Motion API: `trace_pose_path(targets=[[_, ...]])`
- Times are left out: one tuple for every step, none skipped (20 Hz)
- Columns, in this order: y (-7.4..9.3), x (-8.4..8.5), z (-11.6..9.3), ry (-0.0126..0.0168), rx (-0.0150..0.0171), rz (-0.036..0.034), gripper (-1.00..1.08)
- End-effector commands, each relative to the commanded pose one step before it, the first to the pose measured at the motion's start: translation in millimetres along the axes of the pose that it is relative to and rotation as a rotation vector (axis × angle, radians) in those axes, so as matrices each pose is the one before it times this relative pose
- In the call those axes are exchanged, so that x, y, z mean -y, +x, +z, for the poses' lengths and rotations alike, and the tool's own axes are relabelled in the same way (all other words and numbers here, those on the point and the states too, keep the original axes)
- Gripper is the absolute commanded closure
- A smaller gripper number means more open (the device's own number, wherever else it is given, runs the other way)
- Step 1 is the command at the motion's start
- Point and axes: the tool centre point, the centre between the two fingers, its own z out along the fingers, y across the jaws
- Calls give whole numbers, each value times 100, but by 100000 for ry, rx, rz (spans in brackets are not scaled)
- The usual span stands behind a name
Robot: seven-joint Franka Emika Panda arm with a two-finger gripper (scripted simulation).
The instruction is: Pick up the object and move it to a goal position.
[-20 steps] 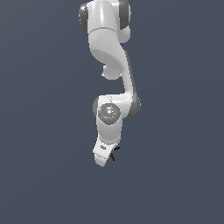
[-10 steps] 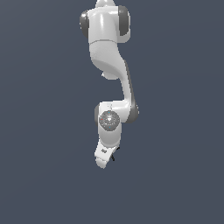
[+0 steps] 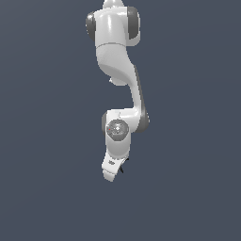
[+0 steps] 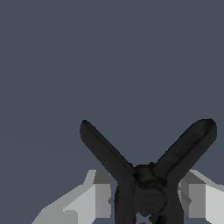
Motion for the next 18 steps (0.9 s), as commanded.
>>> trace_pose_path(targets=[[22,-7,-16,-35,-26,-18,108],[-7,3,-6,0,0,0,108],[0,9,-19,0,0,0,108],[1,29,-57,0,0,0,108],[2,48,-95,0,0,0,108],[3,67,-134,0,0,0,108],[3,87,-174,0,0,0,108],[4,107,-215,0,0,0,108],[5,127,-256,0,0,0,108],[6,148,-297,0,0,0,108],[7,169,-340,0,0,0,108],[8,190,-383,0,0,0,108],[9,212,-427,0,0,0,108],[7,232,-466,-20,66,9,108],[11,256,-518,0,0,0,108],[12,279,-566,0,0,0,108],[25,307,-612,-17,44,-14,108],[15,325,-663,0,0,0,108]])
